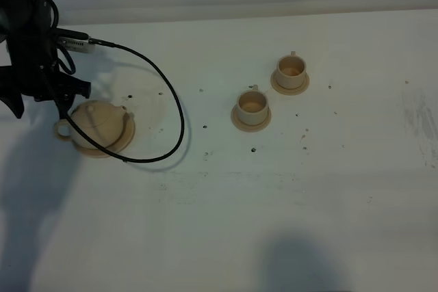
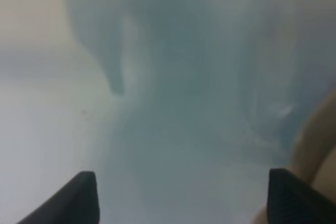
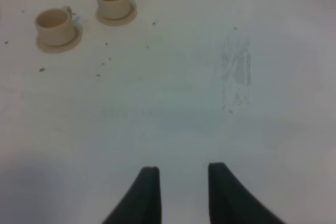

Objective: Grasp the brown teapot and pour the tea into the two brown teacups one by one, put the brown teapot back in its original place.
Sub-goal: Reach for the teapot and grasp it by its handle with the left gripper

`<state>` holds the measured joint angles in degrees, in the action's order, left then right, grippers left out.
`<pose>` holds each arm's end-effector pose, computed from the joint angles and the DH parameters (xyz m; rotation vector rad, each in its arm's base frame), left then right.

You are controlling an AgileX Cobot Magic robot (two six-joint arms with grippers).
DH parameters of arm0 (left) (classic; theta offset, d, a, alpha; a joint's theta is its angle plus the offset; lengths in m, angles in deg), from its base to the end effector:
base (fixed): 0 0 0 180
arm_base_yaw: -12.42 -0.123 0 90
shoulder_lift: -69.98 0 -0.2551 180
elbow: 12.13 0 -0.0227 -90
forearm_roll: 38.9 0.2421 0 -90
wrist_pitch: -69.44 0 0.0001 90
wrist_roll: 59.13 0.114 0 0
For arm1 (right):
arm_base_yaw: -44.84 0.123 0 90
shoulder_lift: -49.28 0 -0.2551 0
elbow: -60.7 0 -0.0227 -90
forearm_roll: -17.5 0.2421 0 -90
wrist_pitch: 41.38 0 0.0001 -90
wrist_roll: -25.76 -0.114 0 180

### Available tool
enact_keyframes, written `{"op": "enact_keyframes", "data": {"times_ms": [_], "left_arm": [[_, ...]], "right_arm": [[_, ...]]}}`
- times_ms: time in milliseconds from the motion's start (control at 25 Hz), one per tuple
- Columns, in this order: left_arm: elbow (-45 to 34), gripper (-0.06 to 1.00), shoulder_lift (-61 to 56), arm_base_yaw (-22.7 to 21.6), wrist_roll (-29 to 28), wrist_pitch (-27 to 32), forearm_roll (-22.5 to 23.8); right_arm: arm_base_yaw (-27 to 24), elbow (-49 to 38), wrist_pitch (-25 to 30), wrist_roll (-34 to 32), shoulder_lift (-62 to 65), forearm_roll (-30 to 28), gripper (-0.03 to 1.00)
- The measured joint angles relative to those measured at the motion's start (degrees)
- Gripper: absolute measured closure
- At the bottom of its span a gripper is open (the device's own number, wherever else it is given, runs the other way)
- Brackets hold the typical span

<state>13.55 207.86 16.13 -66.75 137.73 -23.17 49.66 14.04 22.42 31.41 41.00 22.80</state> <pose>0.4233 0.0013 0.1133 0.0542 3.0993 0.3960 0.0314 0.0121 0.2628 -0.1975 2.0610 0.1021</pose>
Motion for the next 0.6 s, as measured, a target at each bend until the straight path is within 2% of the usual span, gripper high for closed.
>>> {"op": "enact_keyframes", "data": {"times_ms": [200,320,400,600], "left_arm": [[0.0,0.32,-2.52,-1.44,0.14,0.0,1.72],[0.0,0.32,-5.85,-1.63,4.16,0.0,1.58],[0.0,0.32,-7.95,-1.63,9.63,0.0,0.67],[-0.04,0.32,-13.25,-1.63,26.73,0.0,-7.87]], "right_arm": [[0.0,0.0,0.0,0.0,0.0,0.0,0.75],[0.0,0.0,0.0,0.0,0.0,0.0,0.75],[0.0,0.0,0.0,0.0,0.0,0.0,0.75],[0.0,0.0,0.0,0.0,0.0,0.0,0.75]]}}
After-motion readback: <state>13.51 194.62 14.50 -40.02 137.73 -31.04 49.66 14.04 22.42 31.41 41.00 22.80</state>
